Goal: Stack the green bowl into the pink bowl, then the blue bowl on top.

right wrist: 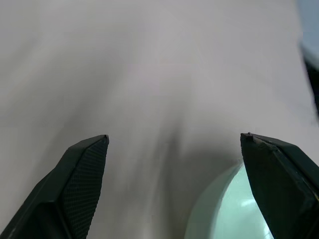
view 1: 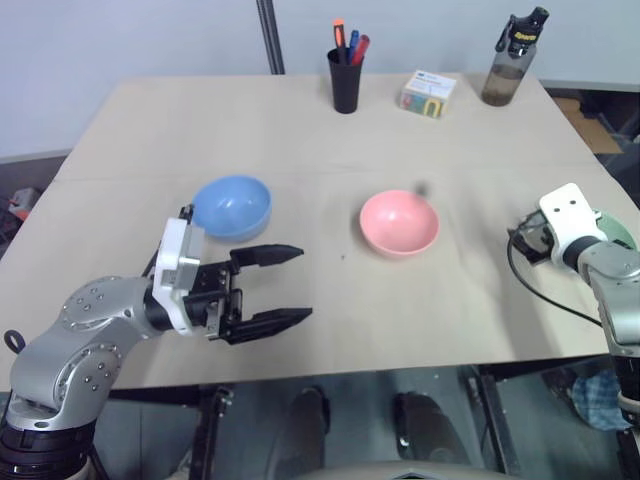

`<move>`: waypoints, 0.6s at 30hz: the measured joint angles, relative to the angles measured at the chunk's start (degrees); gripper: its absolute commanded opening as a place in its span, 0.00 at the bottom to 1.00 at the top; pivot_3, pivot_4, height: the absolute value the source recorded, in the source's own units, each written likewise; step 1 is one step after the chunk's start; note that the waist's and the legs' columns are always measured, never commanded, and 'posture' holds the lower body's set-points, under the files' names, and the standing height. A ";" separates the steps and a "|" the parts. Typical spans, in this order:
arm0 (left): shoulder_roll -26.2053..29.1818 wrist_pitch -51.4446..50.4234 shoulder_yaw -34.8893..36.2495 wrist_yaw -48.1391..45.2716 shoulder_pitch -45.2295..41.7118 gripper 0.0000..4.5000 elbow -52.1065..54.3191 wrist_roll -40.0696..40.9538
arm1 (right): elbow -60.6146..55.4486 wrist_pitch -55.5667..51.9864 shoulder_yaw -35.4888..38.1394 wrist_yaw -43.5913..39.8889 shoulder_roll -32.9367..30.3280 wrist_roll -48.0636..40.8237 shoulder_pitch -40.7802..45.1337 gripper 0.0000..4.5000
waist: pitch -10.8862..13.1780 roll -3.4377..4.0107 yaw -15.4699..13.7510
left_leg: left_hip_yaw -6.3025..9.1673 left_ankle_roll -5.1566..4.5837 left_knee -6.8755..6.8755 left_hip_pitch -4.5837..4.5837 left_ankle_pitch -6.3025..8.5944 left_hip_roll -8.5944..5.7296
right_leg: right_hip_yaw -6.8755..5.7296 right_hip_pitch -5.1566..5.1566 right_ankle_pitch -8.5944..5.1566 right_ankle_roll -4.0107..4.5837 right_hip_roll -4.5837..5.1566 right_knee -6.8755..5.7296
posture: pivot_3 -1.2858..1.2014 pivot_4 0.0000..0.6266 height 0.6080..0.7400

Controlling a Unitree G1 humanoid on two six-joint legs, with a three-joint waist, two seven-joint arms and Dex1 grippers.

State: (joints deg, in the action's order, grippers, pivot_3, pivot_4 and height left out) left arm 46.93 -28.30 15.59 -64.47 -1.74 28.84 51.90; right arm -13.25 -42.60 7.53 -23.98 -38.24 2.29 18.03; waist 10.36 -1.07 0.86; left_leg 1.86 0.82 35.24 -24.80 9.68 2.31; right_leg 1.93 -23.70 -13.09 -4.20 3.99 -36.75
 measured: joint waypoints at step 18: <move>-0.32 -0.01 -0.37 0.63 -1.82 1.00 -0.29 0.01 | -2.61 -16.31 9.24 5.59 6.32 -5.15 0.20 0.71 | -0.01 -0.01 0.09 | 0.00 0.00 0.00 0.01 0.00 0.00 | 0.01 0.01 0.00 0.00 0.00 -0.01 | 0.52 0.24 1.00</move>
State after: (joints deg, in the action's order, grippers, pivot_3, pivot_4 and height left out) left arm 46.61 -28.31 15.22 -63.84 -3.56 28.54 51.91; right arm -15.86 -58.91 16.77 -18.38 -31.92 -2.86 18.23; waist 10.36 -1.08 0.95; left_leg 1.86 0.82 35.25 -24.79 9.68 2.31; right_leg 1.94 -23.69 -13.09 -4.20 3.99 -36.75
